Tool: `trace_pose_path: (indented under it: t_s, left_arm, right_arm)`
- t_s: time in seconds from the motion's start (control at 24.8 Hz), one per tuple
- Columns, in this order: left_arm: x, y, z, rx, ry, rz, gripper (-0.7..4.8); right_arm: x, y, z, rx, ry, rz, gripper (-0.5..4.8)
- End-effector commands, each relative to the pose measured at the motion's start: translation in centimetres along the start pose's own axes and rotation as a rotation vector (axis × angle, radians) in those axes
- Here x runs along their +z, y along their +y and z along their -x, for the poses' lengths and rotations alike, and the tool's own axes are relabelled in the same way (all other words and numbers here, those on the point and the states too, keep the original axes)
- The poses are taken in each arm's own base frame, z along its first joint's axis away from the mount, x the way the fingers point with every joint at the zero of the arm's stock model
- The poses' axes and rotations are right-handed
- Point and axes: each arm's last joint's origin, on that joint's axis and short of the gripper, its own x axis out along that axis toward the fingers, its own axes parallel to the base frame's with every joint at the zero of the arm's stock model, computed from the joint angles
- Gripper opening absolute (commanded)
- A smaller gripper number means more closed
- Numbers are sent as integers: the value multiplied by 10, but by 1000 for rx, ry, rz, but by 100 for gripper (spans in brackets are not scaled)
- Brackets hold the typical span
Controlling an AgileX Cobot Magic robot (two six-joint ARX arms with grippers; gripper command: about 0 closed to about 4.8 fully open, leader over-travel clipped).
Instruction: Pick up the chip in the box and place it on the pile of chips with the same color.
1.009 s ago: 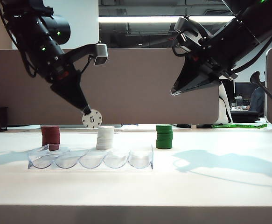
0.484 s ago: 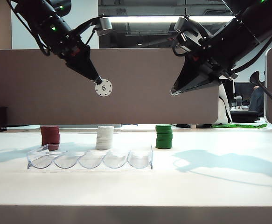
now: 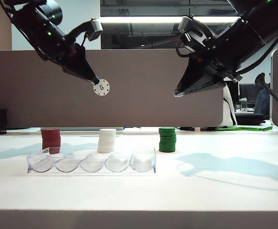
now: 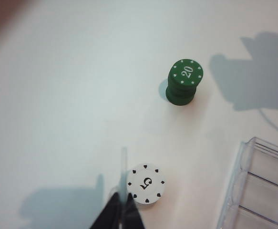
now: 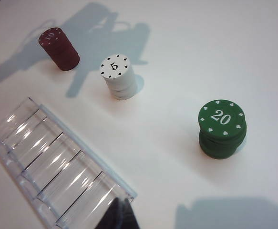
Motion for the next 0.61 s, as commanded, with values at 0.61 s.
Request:
trace_pose_path:
  t_s: [0.61]
  left_arm:
    - [-10,15,-29,-169,-67,459,-6]
  right_arm:
    - [2,1,1,3,-13,9,-6]
